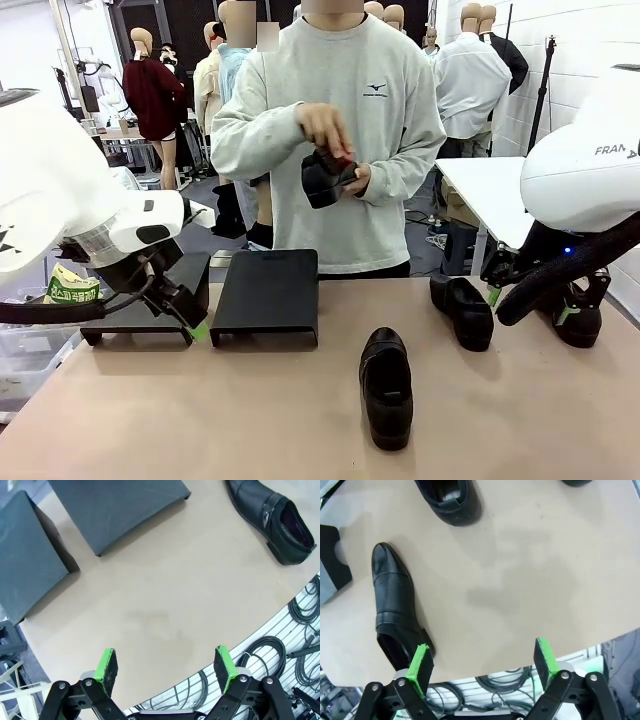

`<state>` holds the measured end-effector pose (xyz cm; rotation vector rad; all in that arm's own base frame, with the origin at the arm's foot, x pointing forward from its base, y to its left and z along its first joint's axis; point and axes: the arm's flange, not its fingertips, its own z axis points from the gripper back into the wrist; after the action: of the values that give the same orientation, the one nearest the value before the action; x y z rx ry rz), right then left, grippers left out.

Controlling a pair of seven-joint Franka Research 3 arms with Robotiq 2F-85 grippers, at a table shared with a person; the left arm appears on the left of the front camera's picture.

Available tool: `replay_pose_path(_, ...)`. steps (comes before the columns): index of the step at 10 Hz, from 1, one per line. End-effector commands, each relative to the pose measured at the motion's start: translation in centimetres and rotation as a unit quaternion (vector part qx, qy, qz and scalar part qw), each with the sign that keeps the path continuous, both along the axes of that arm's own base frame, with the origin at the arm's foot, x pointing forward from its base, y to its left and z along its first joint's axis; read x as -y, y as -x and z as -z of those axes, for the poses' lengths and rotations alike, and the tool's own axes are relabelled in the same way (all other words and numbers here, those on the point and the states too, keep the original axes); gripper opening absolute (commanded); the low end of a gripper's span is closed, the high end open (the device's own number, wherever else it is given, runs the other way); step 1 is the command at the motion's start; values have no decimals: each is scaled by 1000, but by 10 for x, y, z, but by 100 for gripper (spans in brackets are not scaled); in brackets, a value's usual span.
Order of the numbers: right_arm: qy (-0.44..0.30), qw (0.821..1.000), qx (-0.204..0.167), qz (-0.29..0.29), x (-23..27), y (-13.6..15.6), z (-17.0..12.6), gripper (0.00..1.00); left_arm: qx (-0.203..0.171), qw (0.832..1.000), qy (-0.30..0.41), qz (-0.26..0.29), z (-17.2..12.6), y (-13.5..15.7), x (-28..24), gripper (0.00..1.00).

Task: Organize the shoes by placing them on the stand.
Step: Place the Shoe from the middle of the table onto the Shoes Stand.

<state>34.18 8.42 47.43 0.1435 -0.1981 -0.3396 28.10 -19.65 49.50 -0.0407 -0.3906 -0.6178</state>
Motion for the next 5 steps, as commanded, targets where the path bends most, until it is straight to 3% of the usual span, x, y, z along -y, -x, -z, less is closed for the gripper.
replay_pose_path(1, 0, 1000, -1, 0, 2, 0, -1, 100, -35, 999, 3, -11, 10, 7, 51, 100)
replay_pose_path(3, 0, 1000, -1, 0, 2, 0, -1, 100, -22, 997, 4, -71, 21, 19, 121, 100)
replay_pose_path(5, 0, 1000, -1, 0, 2, 0, -1, 100, -46, 992, 1, -117, 25, 11, 164, 100)
